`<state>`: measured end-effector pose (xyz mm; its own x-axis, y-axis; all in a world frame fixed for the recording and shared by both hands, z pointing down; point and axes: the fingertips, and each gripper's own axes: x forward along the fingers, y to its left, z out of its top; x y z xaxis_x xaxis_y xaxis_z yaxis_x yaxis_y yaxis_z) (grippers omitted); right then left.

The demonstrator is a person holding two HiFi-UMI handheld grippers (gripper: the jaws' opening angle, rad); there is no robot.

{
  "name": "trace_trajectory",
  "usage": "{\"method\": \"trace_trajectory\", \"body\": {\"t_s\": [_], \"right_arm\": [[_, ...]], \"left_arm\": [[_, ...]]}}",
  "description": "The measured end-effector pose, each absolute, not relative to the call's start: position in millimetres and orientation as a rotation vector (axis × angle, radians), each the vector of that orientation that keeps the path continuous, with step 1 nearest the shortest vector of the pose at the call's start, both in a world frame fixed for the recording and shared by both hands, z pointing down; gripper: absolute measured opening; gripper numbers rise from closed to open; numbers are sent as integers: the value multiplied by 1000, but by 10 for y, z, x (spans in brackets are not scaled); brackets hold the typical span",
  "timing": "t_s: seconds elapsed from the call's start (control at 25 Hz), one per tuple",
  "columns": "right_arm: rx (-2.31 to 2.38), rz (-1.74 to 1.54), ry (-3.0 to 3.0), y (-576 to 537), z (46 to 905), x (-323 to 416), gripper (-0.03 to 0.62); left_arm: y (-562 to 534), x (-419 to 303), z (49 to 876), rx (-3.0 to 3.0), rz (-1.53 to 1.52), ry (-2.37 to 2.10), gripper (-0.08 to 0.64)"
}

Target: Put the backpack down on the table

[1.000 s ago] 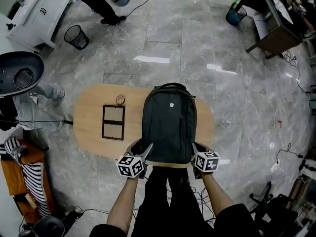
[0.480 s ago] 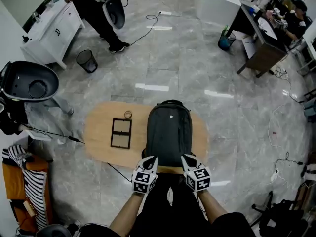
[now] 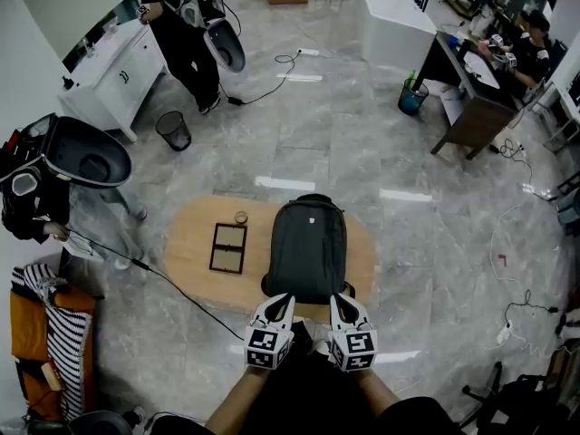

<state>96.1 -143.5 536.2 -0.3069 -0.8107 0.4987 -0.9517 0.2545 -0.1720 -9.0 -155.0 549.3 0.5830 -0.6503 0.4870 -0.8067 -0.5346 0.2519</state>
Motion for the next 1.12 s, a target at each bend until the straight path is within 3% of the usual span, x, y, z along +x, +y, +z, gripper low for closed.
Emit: {"method": "trace_trajectory", "body": {"t_s": [0.4,1.12], "right_arm": [[1668,558,-2333,-898,4831,1101,9],[1659,526,-2420,-259,4618,1118,9]], "left_arm": [[-1050,187,4810,2523,378,-1260,20],[-297,389,4717,2537,372,-1228,20]]}}
